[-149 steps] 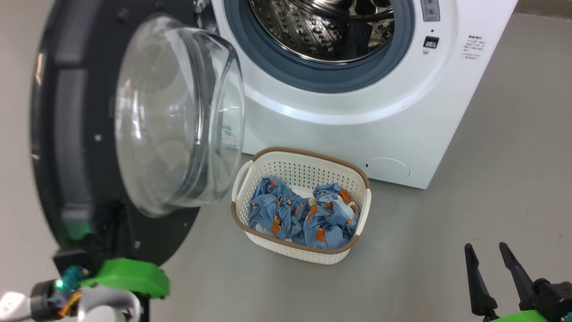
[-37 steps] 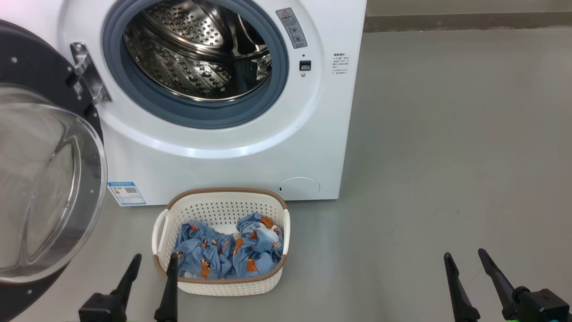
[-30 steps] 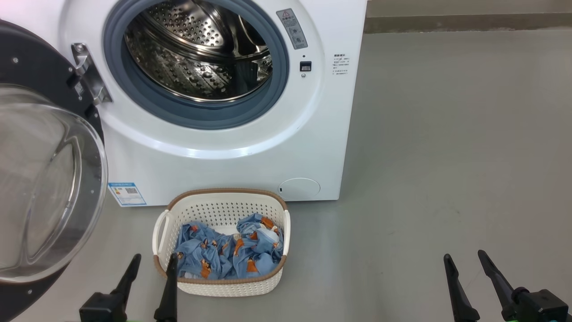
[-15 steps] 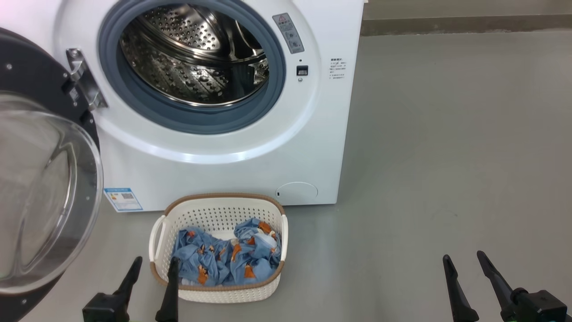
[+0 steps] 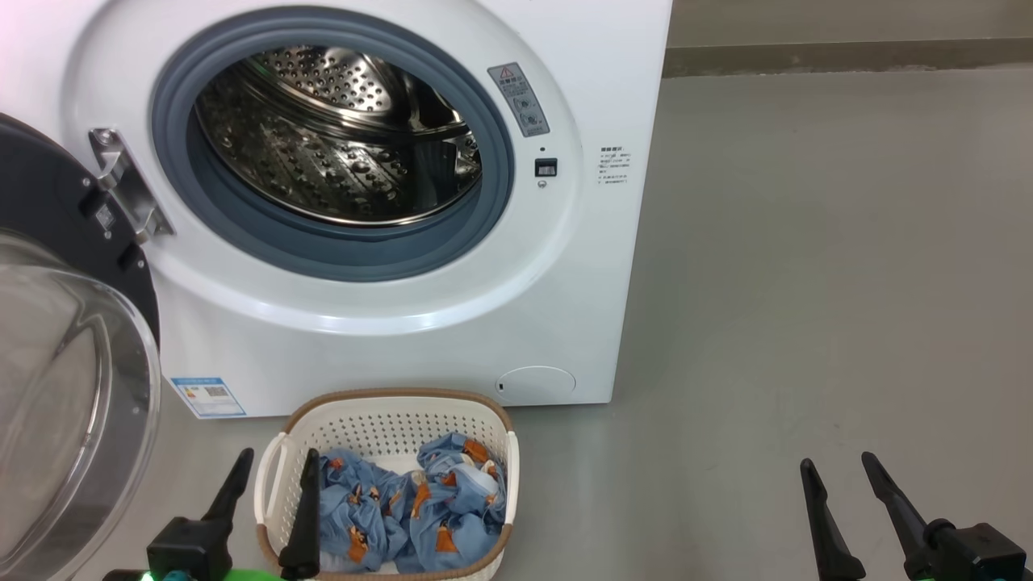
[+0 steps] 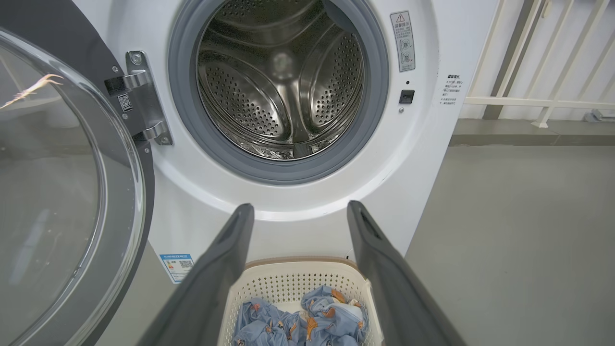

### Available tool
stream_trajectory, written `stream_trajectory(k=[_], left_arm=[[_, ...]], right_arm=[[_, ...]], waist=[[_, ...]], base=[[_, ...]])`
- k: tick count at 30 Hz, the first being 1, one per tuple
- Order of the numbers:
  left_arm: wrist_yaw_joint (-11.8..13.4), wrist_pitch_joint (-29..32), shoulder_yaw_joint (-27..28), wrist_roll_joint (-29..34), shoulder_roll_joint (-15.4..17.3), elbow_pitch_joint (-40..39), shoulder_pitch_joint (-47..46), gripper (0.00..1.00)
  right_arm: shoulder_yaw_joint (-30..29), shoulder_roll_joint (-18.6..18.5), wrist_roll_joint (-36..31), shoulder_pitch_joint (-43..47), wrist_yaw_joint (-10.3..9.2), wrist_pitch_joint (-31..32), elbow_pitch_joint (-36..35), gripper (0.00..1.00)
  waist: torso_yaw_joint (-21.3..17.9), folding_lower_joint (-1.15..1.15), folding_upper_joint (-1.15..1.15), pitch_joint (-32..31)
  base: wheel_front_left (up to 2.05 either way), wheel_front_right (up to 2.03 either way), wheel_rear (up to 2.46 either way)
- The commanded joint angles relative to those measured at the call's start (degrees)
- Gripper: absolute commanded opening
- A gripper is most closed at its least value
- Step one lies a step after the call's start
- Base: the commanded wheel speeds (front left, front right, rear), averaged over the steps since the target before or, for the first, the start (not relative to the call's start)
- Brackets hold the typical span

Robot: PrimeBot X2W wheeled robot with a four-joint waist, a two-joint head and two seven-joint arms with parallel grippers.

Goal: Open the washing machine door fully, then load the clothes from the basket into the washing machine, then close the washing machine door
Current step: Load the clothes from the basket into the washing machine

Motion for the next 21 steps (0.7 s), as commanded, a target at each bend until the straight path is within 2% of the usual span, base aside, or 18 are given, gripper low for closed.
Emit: stream_trajectory(k=[1,21], left_arm=[[0.5,-0.6,1.8,0.3,1.0,-1.5,-2.5,1.00],[1.3,0.0,0.7,0.0,1.5,-1.0,-2.9,1.00]], right_arm=[[1.4,-0.6,0.2,-1.4,0.51,-0.5,-1.4,1.00],[1.9,-0.6,0.5,-1.6,0.51,-0.4,-1.3,1.00]], waist=[[0.0,0.00,0.00,0.0],[0.0,0.00,0.00,0.5]], base=[[0.33,-0.33,0.00],[0.00,0.00,0.00]])
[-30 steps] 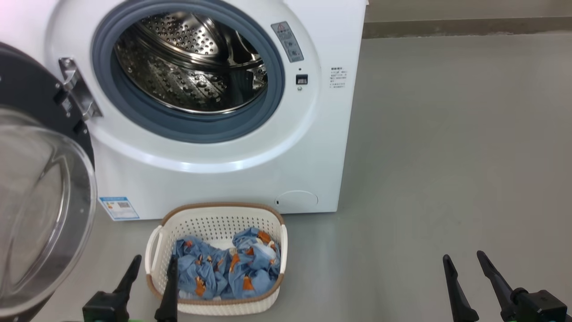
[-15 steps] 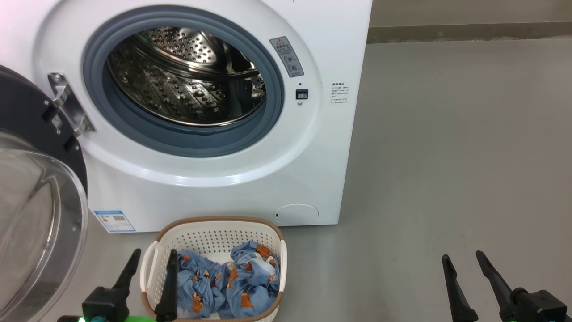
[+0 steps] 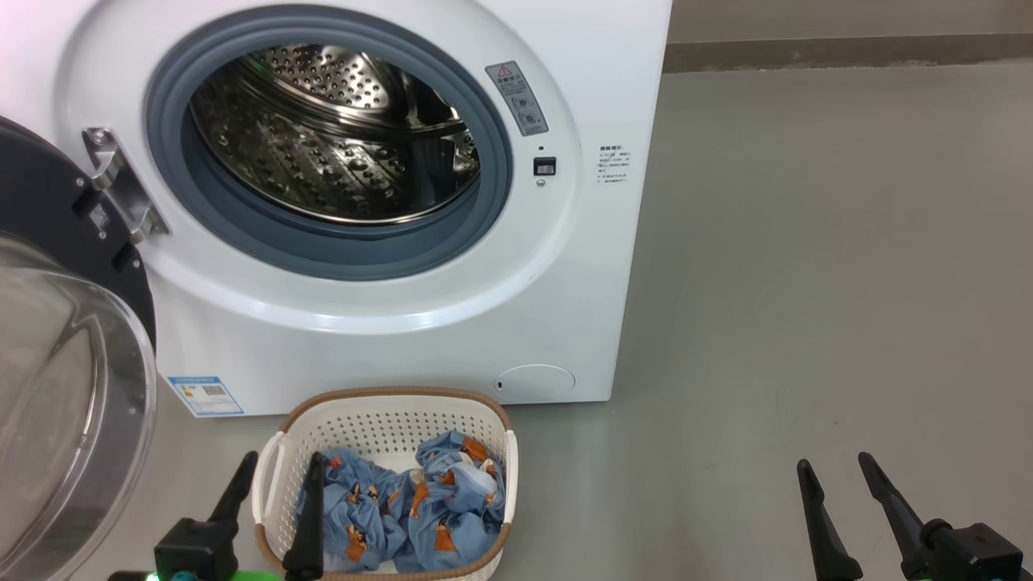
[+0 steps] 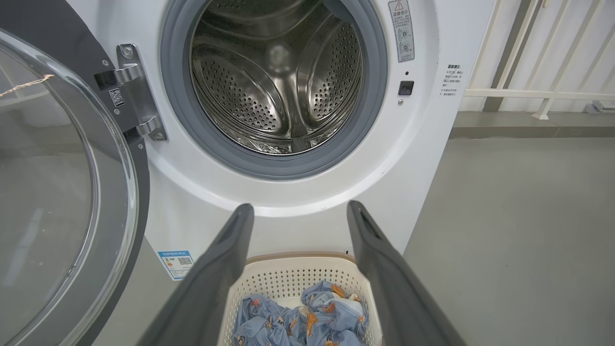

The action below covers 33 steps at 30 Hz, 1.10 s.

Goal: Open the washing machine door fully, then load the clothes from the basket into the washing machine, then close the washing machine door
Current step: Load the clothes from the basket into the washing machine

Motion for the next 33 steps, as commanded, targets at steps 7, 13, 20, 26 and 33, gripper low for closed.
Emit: stream_trajectory(k=[7,13,20,26,33], left_arm=[[0.2,-0.4,0.2,0.2,0.4,2.2,-3.7,1.00],[-0.8,-0.8,-2.0,-0.2,-1.1,11.3,-7.2,1.00],[-2.5,-1.8,-4.6,-1.8,-3.1,26.5,-16.4,1.00],[-5.5,-2.3,-6.7,-3.8,-3.8,40.9,-25.7,1.00],[-7.3,-1.5,-7.7,-5.3,-3.8,52.0,-35.1,1.00]], right_arm=[[2.2,-0.6,0.5,-1.9,0.51,-0.2,-1.6,1.00],[3.1,-0.6,0.5,-3.0,0.51,0.1,-2.6,1.00],[4.2,-0.6,0.8,-5.3,0.51,0.2,-3.4,1.00],[6.2,-0.6,1.2,-8.8,0.51,-0.5,-3.3,1.00],[9.1,-0.6,2.5,-12.8,0.51,-2.0,-2.5,1.00]], waist=[[-0.1,0.00,0.00,0.9],[-0.9,0.00,0.00,4.1],[-3.0,0.00,0.00,10.2],[-6.9,0.00,0.00,16.6],[-11.6,0.00,0.00,24.0]], base=[[0.00,0.00,0.00],[0.00,0.00,0.00],[0.00,0.00,0.00],[0.00,0.00,0.00],[0.00,0.00,0.00]])
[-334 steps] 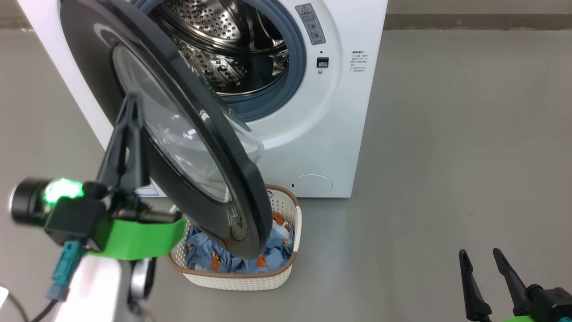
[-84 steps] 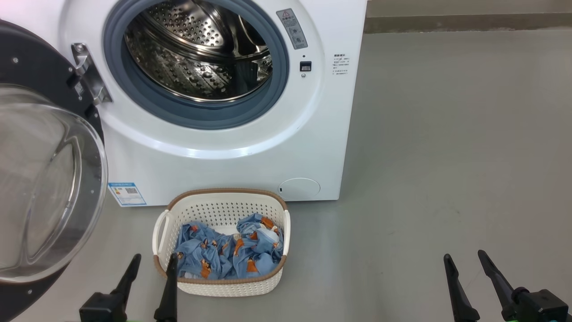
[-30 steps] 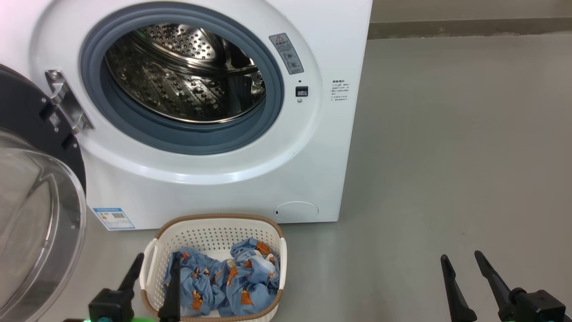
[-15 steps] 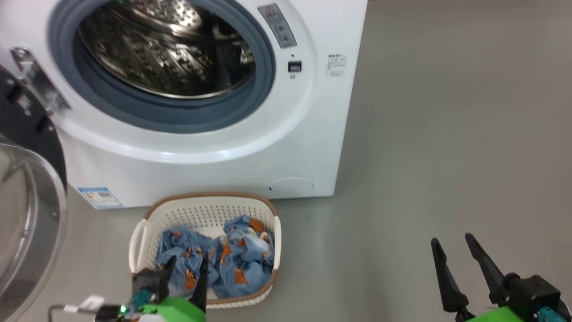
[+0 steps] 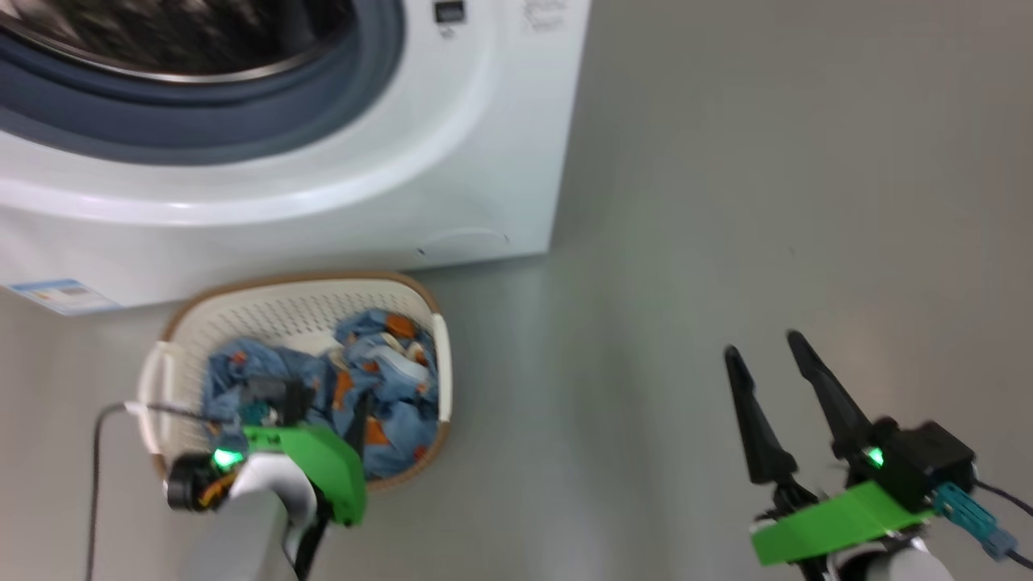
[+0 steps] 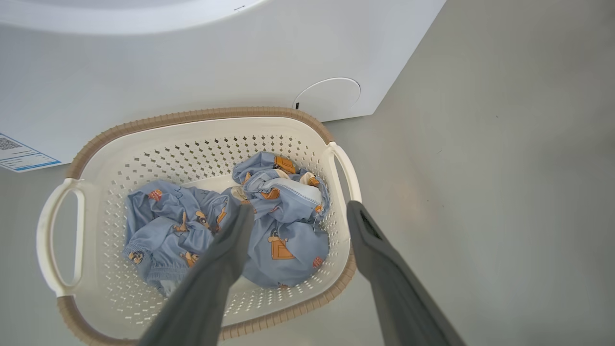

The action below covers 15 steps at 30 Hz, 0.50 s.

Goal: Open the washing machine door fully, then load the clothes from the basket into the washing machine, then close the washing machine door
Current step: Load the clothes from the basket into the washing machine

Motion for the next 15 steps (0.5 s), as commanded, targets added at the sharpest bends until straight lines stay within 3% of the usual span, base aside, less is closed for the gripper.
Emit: stream_trajectory(k=[1,15], left_arm=[[-0.3,-0.1,1.4,-0.6,1.6,0.1,-2.1,1.00],[-1.1,3.6,3.9,-5.6,9.1,12.5,-17.4,1.00]], right_arm=[[2.1,-0.3,0.8,-1.9,0.51,-0.7,-1.1,1.00],[9.9,-0.4,5.5,-13.2,0.51,-4.2,3.0,1.00]], waist=[[-5.9,0.00,0.00,7.3],[-16.5,0.00,0.00,24.2]], base=[[0.00,0.00,0.00],[0.00,0.00,0.00]])
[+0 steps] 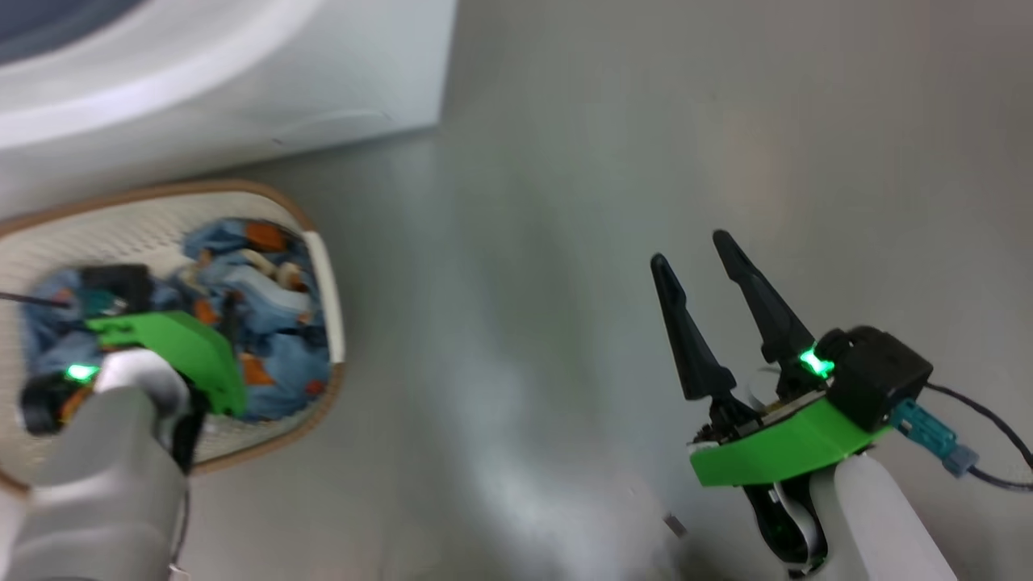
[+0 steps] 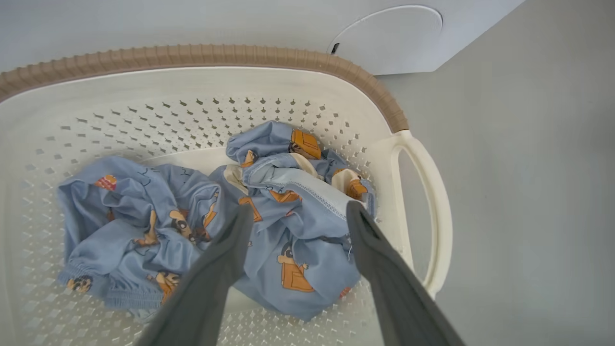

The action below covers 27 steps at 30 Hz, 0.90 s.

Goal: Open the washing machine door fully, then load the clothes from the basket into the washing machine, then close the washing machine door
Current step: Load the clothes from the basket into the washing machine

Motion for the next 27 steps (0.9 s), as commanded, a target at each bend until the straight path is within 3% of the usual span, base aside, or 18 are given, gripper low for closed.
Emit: stream_trajectory(k=[1,12,22,23,24,25,26,27], left_arm=[[-0.1,0.2,1.4,-0.5,2.5,-0.1,-0.8,1.00],[0.0,4.8,2.7,-3.1,9.9,2.3,-6.2,1.00],[5.1,7.7,4.0,-4.4,12.6,3.2,-7.3,0.98],[5.7,7.7,3.9,-4.3,12.7,3.2,-7.3,0.83],[6.3,7.8,3.9,-4.3,12.7,3.3,-7.4,0.40],[6.9,7.8,3.7,-4.2,12.6,3.3,-7.4,0.13],[7.3,7.6,3.6,-4.2,12.5,3.3,-7.4,0.00],[7.5,7.6,3.6,-4.2,12.3,3.4,-7.4,0.00]], right_arm=[[1.6,0.0,0.6,-0.1,0.51,-0.6,-0.9,1.00],[3.2,0.0,5.9,-3.0,0.51,-0.7,-2.8,1.00],[4.0,0.0,7.4,-3.3,0.51,-0.7,-3.2,1.00],[4.0,0.0,7.4,-3.4,0.51,-0.7,-3.2,1.00],[3.9,0.0,7.3,-3.4,0.51,-0.7,-3.2,1.00],[3.8,0.0,7.3,-3.5,0.51,-0.7,-3.3,1.00],[3.8,0.0,7.3,-3.5,0.51,-0.7,-3.3,1.00],[3.7,0.0,7.2,-3.6,0.51,-0.7,-3.3,1.00]], waist=[[-8.0,0.00,0.00,8.6],[-14.3,0.00,0.00,16.4],[-15.5,0.00,0.00,18.5],[-15.5,0.00,0.00,18.6],[-15.4,0.00,0.00,18.6],[-15.3,0.00,0.00,18.6],[-15.2,0.00,0.00,18.7],[-15.0,0.00,0.00,18.7]], base=[[0.00,0.00,0.00],[0.00,0.00,0.00],[0.00,0.00,0.00],[0.00,0.00,0.00],[0.00,0.00,0.00],[0.00,0.00,0.00],[0.00,0.00,0.00],[0.00,0.00,0.00]])
